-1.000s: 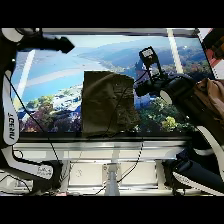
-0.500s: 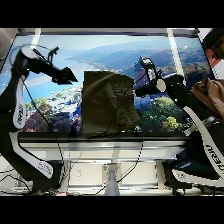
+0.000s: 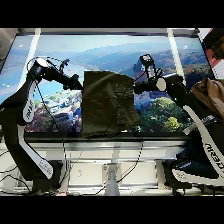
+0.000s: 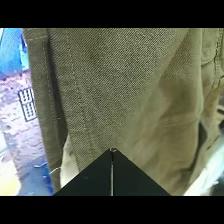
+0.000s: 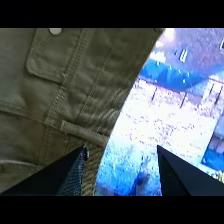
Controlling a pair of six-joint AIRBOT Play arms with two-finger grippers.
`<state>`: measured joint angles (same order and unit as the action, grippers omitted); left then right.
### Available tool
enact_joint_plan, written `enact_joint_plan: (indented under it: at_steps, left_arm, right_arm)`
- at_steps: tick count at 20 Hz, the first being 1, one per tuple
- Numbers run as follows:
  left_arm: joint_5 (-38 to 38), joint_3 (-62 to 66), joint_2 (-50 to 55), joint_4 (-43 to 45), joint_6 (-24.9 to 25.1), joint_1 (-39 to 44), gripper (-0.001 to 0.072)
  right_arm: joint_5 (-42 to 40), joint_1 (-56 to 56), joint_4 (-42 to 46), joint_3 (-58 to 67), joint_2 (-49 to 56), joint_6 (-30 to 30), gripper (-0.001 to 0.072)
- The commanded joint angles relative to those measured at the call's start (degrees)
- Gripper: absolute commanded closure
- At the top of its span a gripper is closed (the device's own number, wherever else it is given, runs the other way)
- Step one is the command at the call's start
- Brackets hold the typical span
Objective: Fold the clothes and pants, and hang the long-sleeved shirts on hangers.
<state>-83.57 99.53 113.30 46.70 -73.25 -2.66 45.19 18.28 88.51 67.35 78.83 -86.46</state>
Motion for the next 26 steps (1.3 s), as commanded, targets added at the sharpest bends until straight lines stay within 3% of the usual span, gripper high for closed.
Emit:
enact_joint_plan:
  at_steps: [1, 4, 8, 10, 12, 13, 16, 19, 26]
  left_arm:
    - [1.7, 0.0, -3.6, 5.2, 3.0, 1.0, 0.0671]
    - [9.4, -4.5, -11.1, 20.3, 2.8, 5.7, 0.0670]
    - [30.1, -26.1, -20.4, 19.6, -0.4, 10.1, 0.0667]
    - [34.5, -32.0, -20.9, 16.3, -3.9, 9.7, 0.0637]
    - [34.6, -32.8, -20.4, 10.6, -3.9, 8.4, 0.0286]
    - [35.0, -32.8, -20.4, 7.9, -3.9, 7.5, 0.0237]
    - [34.9, -32.8, -20.4, 3.8, -3.9, 4.9, 0.0230]
    - [34.2, -32.8, -20.4, 3.8, -2.2, 2.9, 0.0076]
    - [32.3, -32.8, -18.0, 3.5, 0.5, 4.7, 0.0067]
  right_arm:
    - [-0.8, 0.0, -0.2, 0.0, 0.0, 0.2, 0.0199]
    - [-0.8, 0.0, -0.2, 0.0, 0.0, 0.2, 0.0199]
    - [-0.4, 0.0, -0.2, 0.0, 0.0, 0.2, 0.0199]
    - [-0.3, 0.0, -0.1, 0.0, 0.0, 0.2, 0.0199]
    - [-0.7, 0.0, -0.1, 0.0, 0.0, 0.2, 0.0199]
    - [-0.7, 0.0, -0.1, 0.0, 0.0, 0.2, 0.0199]
    - [-0.7, 0.0, -0.1, 0.0, 0.0, 0.2, 0.0199]
    - [-0.7, 0.0, -0.1, 0.0, 0.0, 0.2, 0.0199]
    - [-0.7, 0.0, -0.2, 0.0, 0.0, 0.2, 0.0199]
